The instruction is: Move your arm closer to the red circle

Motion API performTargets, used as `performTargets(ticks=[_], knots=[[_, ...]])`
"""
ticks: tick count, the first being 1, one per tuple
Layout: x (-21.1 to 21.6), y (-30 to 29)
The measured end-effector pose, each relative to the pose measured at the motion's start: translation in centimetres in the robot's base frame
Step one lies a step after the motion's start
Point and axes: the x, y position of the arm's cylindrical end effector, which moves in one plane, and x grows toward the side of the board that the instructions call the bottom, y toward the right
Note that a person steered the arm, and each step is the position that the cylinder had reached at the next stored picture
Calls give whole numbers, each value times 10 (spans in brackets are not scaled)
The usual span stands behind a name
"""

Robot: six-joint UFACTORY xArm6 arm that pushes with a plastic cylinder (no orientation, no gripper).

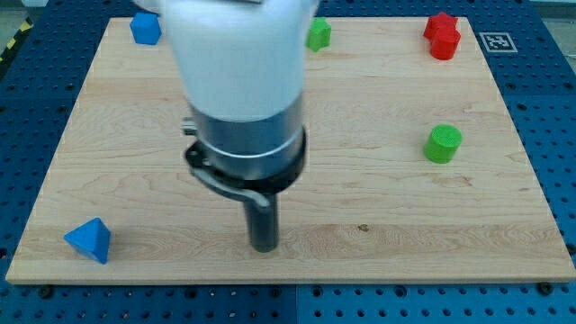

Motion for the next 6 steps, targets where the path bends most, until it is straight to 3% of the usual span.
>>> performTargets(ticks=[1,2,5,6], knots=[[0,44],[-29,70],[-197,80],[-225,86]])
